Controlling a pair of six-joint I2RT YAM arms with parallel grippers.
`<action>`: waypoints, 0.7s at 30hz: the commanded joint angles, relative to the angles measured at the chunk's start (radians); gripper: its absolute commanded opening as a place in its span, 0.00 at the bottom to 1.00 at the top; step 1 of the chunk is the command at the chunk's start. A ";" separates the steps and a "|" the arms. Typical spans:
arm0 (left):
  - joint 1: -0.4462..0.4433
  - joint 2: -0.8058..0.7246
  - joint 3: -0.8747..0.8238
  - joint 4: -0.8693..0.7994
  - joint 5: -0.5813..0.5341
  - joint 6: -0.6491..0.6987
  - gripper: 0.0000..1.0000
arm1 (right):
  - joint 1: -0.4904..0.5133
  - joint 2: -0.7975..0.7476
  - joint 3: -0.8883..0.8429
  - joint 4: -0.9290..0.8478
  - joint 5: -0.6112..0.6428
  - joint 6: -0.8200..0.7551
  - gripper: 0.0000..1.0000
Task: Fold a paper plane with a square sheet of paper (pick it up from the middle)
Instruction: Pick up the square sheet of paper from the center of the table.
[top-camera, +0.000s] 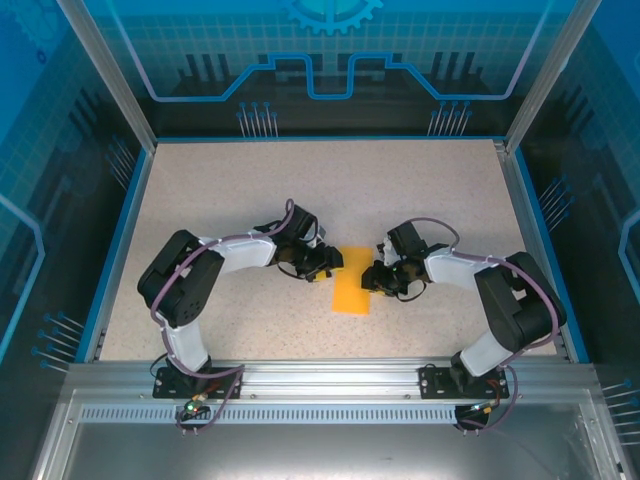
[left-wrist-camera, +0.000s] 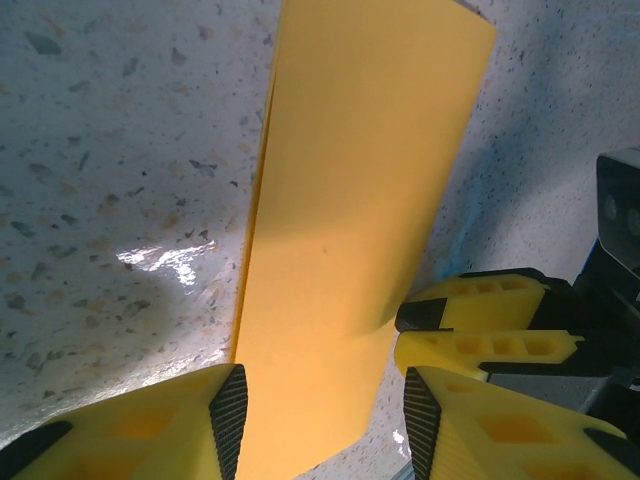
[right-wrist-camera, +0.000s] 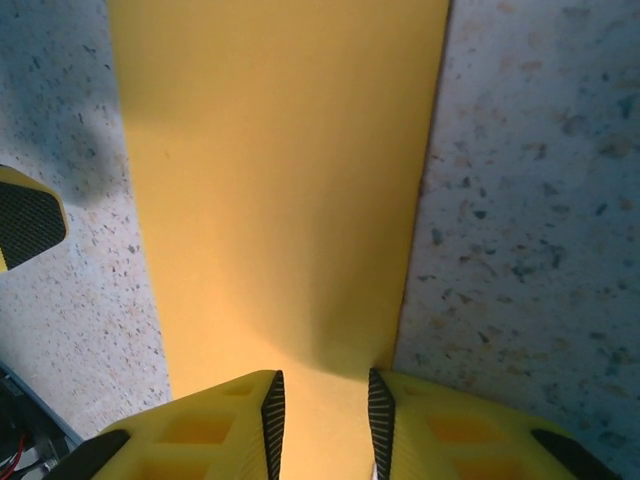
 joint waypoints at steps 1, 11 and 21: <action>-0.010 0.014 0.002 0.000 0.036 -0.011 0.49 | 0.007 0.017 0.002 0.000 0.010 0.012 0.30; -0.026 0.033 0.019 -0.029 0.044 0.003 0.50 | 0.006 0.006 -0.035 0.017 0.019 0.025 0.30; -0.039 0.047 0.027 -0.061 0.019 0.008 0.51 | 0.002 0.010 -0.041 0.015 0.020 0.019 0.30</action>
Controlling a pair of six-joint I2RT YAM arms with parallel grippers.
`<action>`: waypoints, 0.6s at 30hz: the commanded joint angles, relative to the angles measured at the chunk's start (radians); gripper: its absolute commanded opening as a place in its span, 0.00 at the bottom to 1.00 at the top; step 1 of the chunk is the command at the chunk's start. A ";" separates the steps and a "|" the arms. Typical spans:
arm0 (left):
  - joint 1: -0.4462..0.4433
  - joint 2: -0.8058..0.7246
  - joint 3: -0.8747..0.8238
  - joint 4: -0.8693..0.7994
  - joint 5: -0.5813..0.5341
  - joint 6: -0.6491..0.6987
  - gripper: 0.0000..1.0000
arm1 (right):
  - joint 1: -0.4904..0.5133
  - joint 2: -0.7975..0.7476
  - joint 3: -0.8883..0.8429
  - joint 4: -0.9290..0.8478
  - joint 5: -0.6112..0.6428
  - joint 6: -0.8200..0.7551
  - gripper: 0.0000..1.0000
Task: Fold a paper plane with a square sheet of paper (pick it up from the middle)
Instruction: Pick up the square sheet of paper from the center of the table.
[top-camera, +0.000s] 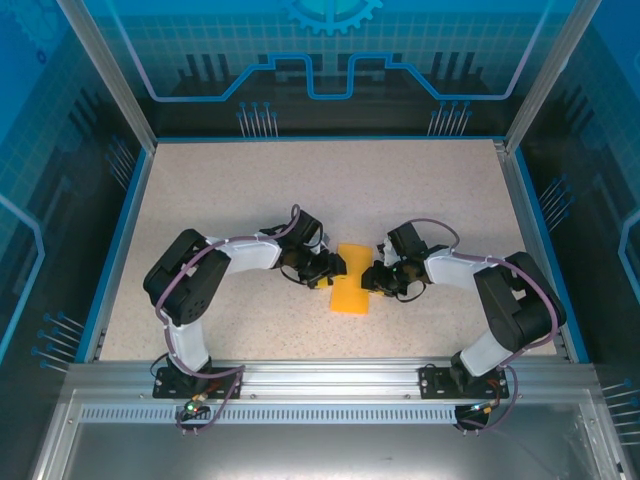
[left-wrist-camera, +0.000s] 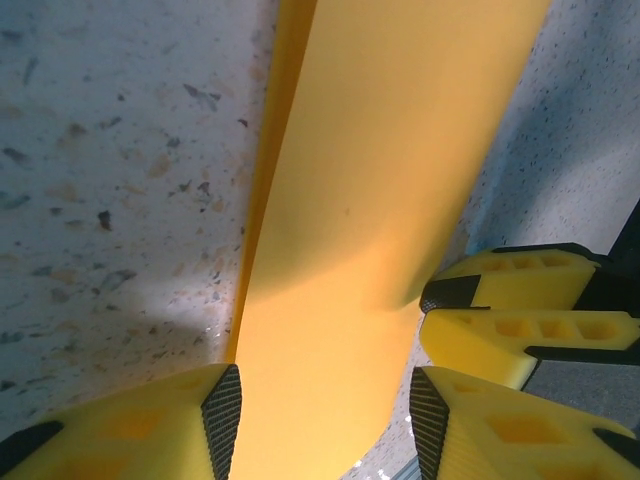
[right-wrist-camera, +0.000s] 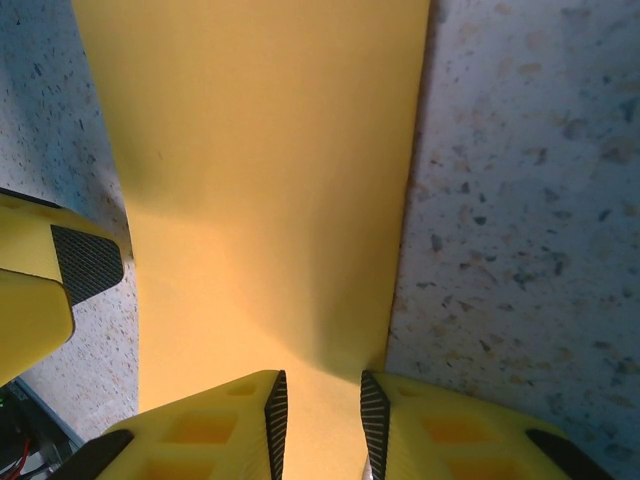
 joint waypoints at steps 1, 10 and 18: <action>-0.009 0.019 0.025 -0.040 0.005 0.007 0.52 | 0.002 0.009 -0.030 -0.011 0.022 0.004 0.30; -0.020 0.036 0.025 -0.029 0.008 0.004 0.51 | 0.002 0.019 -0.033 -0.001 0.016 0.007 0.30; -0.025 0.037 0.030 -0.028 0.003 0.003 0.52 | 0.001 0.018 -0.038 0.006 0.014 0.006 0.30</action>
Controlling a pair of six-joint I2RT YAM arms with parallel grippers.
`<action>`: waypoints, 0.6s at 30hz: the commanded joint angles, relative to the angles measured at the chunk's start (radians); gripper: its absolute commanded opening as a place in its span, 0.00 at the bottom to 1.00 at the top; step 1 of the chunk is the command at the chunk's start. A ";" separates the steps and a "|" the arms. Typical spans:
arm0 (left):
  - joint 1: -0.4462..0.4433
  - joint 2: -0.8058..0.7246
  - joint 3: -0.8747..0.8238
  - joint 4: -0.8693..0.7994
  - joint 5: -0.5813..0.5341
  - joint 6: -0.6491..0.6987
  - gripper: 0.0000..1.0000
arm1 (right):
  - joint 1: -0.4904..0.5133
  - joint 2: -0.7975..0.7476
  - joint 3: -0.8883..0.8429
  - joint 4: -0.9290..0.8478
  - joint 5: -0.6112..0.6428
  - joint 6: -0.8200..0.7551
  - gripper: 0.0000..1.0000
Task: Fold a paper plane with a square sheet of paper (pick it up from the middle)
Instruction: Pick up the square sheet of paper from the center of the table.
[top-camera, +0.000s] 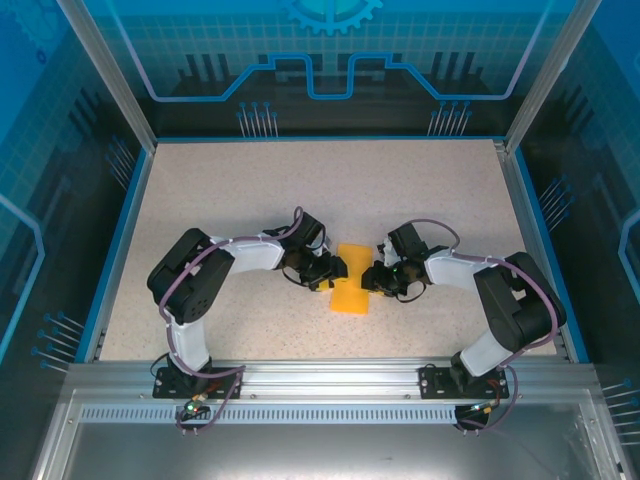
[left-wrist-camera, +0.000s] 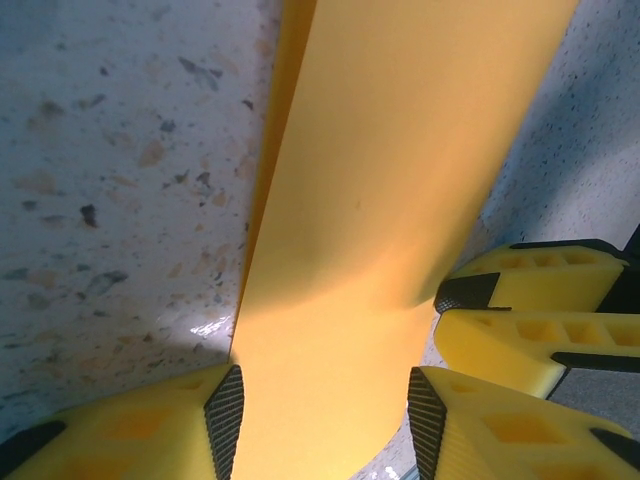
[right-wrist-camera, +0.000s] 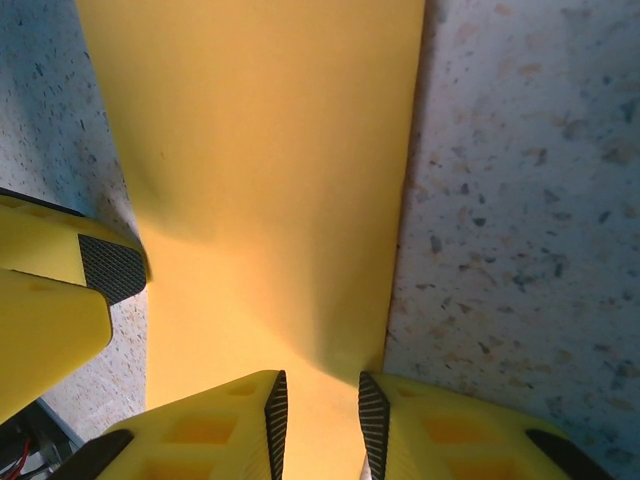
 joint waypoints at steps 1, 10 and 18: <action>-0.010 0.011 0.020 -0.026 -0.005 0.002 0.52 | 0.002 0.019 -0.028 -0.010 0.017 0.008 0.30; -0.011 -0.042 0.014 -0.106 -0.104 0.020 0.58 | -0.002 0.019 -0.029 -0.014 0.020 0.005 0.30; -0.011 -0.022 0.010 -0.081 -0.071 0.009 0.58 | -0.001 0.019 -0.031 -0.010 0.017 0.007 0.30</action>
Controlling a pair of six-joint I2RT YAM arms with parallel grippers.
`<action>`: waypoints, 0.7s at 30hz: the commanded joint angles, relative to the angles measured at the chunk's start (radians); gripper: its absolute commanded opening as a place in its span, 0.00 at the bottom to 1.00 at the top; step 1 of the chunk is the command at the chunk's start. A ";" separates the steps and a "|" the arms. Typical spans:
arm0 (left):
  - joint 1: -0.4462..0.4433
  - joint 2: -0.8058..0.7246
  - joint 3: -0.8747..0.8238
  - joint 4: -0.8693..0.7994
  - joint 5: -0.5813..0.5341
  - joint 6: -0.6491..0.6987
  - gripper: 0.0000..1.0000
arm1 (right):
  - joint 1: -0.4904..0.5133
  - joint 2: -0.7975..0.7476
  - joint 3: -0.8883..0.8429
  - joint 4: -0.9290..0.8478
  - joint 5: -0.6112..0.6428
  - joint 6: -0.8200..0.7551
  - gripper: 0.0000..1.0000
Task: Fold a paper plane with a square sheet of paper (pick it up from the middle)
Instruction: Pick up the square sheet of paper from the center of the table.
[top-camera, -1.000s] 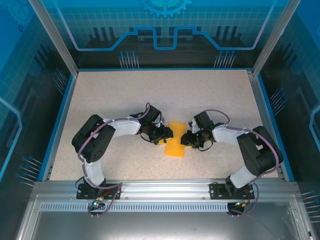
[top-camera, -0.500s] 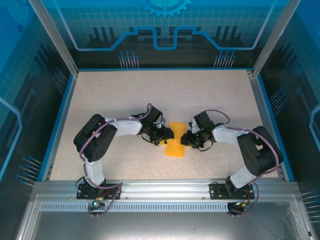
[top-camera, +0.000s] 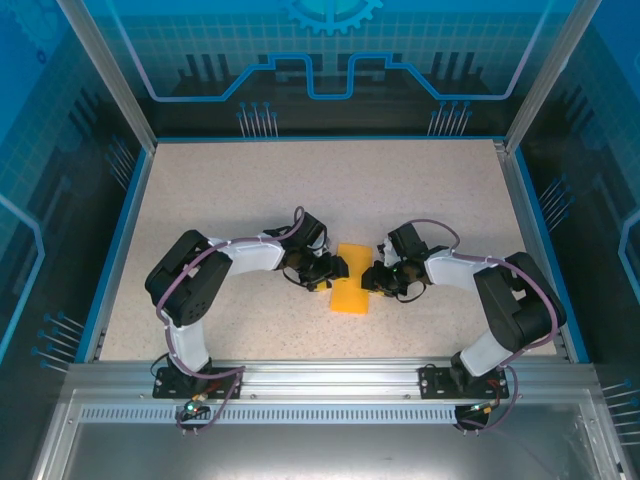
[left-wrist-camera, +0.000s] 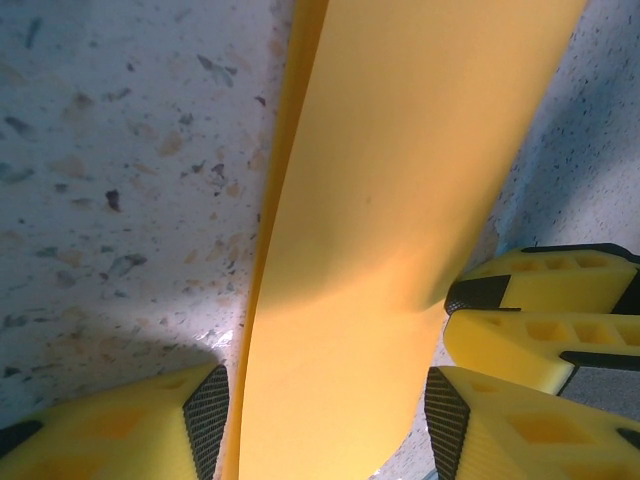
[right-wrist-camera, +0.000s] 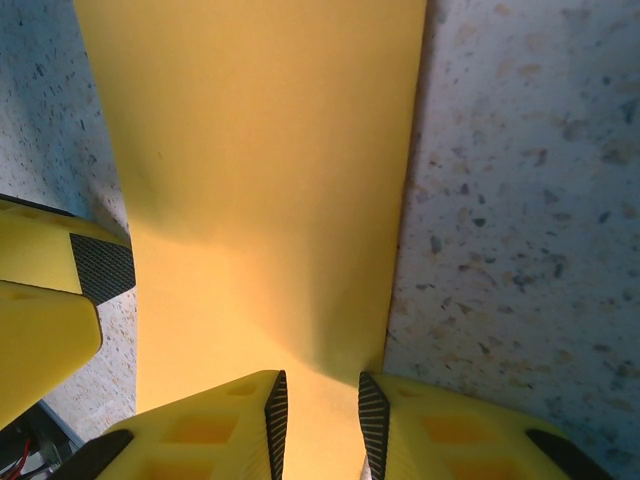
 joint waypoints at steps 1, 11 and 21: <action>-0.001 0.001 0.005 -0.037 -0.004 0.005 0.57 | -0.001 0.019 -0.031 -0.010 0.017 0.006 0.30; -0.006 0.026 0.017 0.016 0.056 -0.012 0.52 | -0.005 0.018 -0.030 -0.011 0.014 0.004 0.30; -0.006 0.017 0.017 0.055 0.068 -0.037 0.49 | -0.010 0.018 -0.030 -0.009 0.011 0.005 0.30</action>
